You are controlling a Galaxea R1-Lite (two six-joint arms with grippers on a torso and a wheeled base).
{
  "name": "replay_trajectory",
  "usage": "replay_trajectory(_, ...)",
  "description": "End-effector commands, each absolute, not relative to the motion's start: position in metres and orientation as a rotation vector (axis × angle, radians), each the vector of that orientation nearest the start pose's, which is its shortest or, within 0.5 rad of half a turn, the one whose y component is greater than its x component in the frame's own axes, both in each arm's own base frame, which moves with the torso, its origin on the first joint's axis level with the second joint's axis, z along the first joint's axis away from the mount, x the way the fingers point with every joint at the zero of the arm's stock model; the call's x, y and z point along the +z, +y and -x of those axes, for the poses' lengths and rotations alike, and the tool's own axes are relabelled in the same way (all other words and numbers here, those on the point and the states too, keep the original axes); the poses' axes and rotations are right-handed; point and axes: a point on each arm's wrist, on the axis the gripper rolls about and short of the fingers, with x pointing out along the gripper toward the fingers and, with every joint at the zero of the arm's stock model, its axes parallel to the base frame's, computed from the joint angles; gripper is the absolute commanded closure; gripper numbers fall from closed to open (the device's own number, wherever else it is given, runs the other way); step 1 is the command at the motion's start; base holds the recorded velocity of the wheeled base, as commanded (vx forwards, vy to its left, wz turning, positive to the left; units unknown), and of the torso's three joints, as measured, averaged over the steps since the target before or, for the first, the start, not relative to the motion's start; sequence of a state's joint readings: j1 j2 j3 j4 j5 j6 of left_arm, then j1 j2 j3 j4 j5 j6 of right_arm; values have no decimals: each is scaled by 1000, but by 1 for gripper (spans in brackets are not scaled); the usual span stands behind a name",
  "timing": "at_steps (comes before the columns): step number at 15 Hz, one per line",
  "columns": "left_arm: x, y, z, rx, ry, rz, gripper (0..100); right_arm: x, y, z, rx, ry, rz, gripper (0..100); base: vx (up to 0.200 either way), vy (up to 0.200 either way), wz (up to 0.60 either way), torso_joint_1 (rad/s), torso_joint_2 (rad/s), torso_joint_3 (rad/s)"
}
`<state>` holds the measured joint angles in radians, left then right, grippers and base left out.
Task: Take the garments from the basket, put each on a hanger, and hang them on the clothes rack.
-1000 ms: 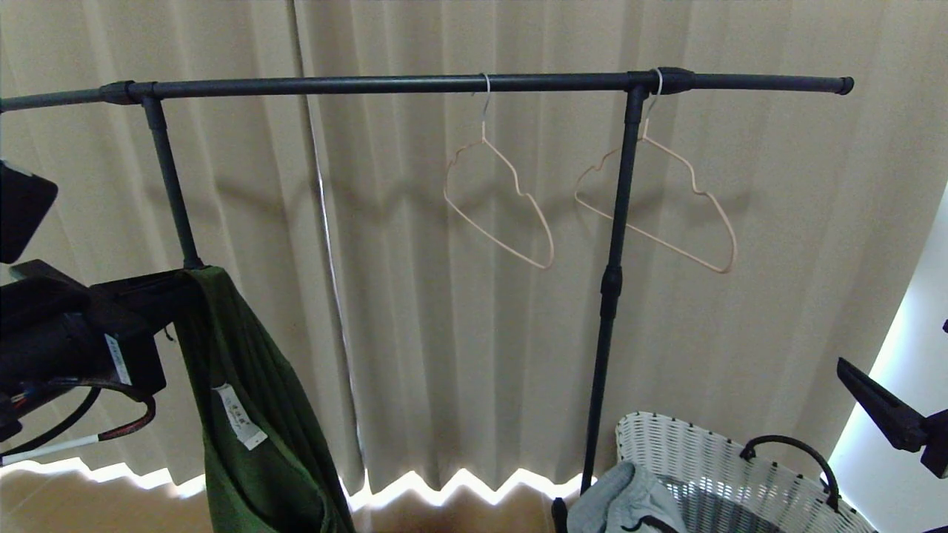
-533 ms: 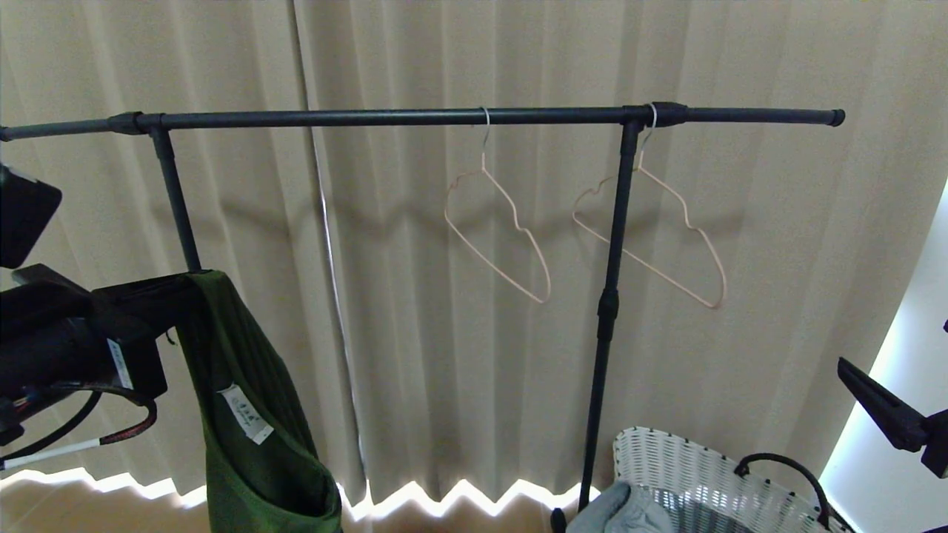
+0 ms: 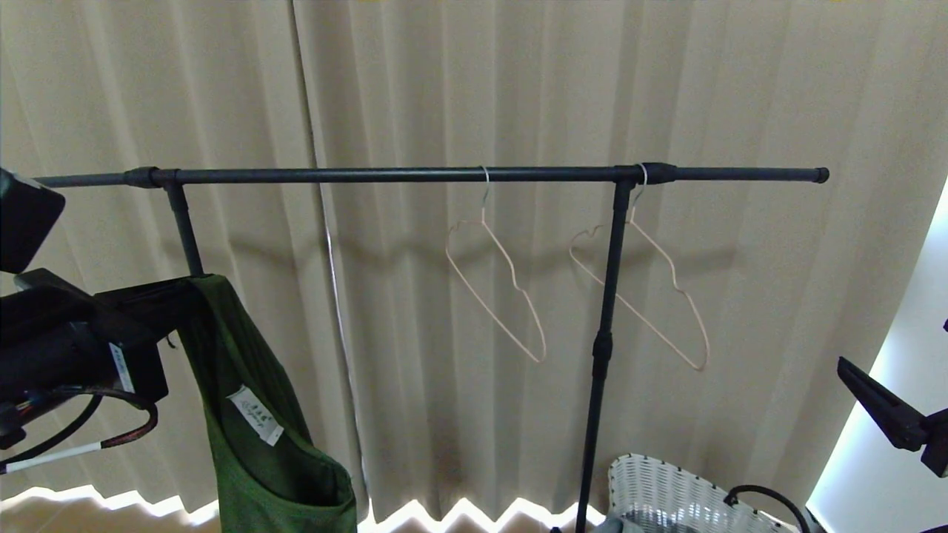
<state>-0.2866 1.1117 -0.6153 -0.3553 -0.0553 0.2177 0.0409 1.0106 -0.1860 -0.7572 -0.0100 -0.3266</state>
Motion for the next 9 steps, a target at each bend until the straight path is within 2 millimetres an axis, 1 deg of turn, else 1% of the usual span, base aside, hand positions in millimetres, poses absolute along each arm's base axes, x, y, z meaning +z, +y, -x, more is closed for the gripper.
replay_trajectory(1,238,-45,-152,-348,104,-231,100,170,5,-117,41,62,328,0,0,0,0,203,-496,-281)
replay_trajectory(3,236,-45,-151,-348,107,-232,100,170,5,-117,45,63,327,0,0,0,0,217,-501,-276)
replay_trajectory(5,235,-44,-148,-349,104,-231,100,169,5,-117,49,67,331,0,0,0,0,115,-249,-142)
replay_trajectory(6,234,-43,-146,-350,107,-231,100,173,5,-118,54,50,357,0,0,0,0,51,-100,-61)
replay_trajectory(7,234,-43,-146,-350,107,-231,100,181,6,-122,55,28,361,0,0,0,0,0,0,0)
replay_trajectory(9,233,-43,-146,-350,109,-230,100,198,6,-134,63,64,362,0,0,0,0,0,0,0)
